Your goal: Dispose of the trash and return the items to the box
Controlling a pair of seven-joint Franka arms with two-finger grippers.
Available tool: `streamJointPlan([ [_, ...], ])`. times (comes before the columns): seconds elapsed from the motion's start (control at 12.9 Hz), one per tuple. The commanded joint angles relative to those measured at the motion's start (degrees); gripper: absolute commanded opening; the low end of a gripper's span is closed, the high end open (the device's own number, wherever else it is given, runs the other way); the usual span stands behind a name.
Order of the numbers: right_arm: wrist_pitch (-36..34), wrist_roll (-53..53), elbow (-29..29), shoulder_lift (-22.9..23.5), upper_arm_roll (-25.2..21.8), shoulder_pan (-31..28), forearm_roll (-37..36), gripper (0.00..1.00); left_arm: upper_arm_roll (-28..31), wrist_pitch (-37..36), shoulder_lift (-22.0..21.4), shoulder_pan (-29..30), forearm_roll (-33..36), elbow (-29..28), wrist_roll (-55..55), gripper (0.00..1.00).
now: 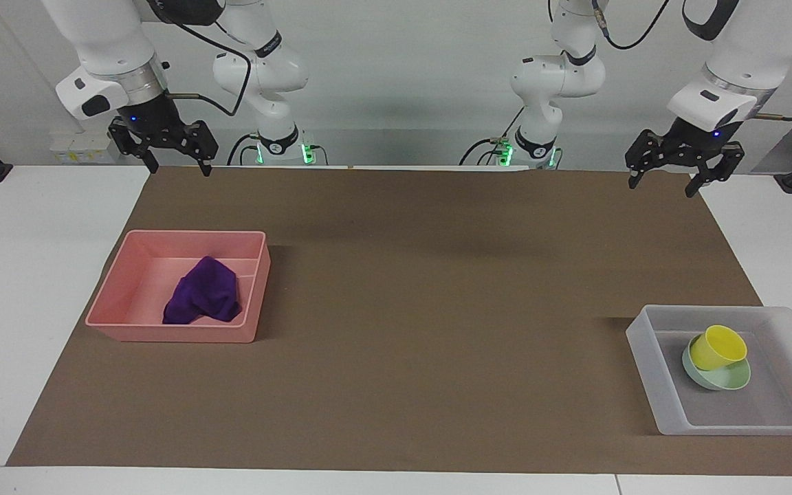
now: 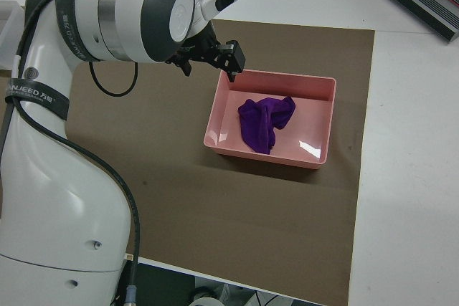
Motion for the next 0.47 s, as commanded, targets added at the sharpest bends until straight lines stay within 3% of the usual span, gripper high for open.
streamJointPlan([
  [0.0,0.5,0.7,0.3,0.0,0.3,-0.4,0.5,1.0,2.1,-2.3,-0.1,-2.6,1.2,1.0,0.1,1.0],
  [0.39,0.1,-0.1,0.3,0.0,0.3,-0.4,0.5,1.0,4.4,-3.0,-0.2,-2.5,1.3,0.3,-0.1,1.0],
])
